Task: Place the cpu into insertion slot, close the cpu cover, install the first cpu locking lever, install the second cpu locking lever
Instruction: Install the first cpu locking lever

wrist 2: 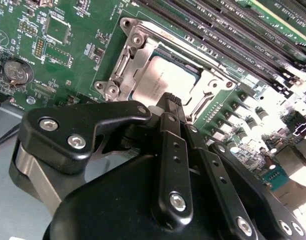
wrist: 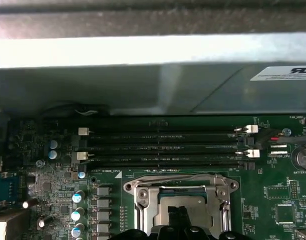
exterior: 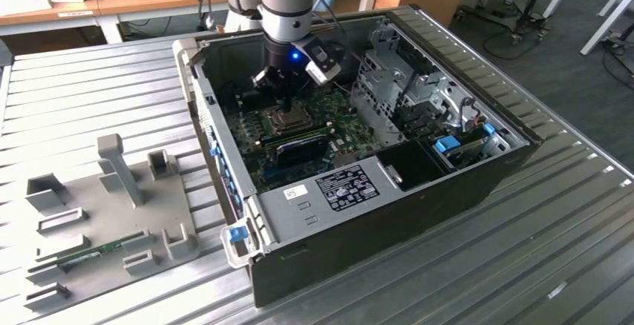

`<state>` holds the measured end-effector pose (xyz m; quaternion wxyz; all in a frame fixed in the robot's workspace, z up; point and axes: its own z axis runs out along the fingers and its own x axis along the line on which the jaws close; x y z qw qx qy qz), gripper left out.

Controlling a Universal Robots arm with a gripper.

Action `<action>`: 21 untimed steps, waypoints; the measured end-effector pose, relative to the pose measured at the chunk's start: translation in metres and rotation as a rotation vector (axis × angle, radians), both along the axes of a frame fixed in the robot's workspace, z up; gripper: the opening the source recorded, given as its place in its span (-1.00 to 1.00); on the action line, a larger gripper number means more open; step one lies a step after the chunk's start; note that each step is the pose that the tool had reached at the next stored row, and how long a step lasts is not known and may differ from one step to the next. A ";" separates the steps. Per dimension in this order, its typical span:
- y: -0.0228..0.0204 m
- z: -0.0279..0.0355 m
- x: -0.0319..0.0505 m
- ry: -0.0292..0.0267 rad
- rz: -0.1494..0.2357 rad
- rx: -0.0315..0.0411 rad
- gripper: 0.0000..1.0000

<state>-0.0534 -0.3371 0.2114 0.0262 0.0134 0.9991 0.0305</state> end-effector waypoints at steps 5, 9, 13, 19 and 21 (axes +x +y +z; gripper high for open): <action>0.0000 -0.0001 0.0038 0.0001 0.000 -0.0001 -0.79; 0.0000 0.0000 0.0051 0.0002 0.000 -0.0001 -0.79; 0.0000 0.0000 0.0053 0.0004 0.000 -0.0003 -0.79; 0.0000 0.0032 0.0053 0.0011 0.000 -0.0003 -0.79; 0.0000 0.0042 0.0053 0.0013 0.000 -0.0003 -0.79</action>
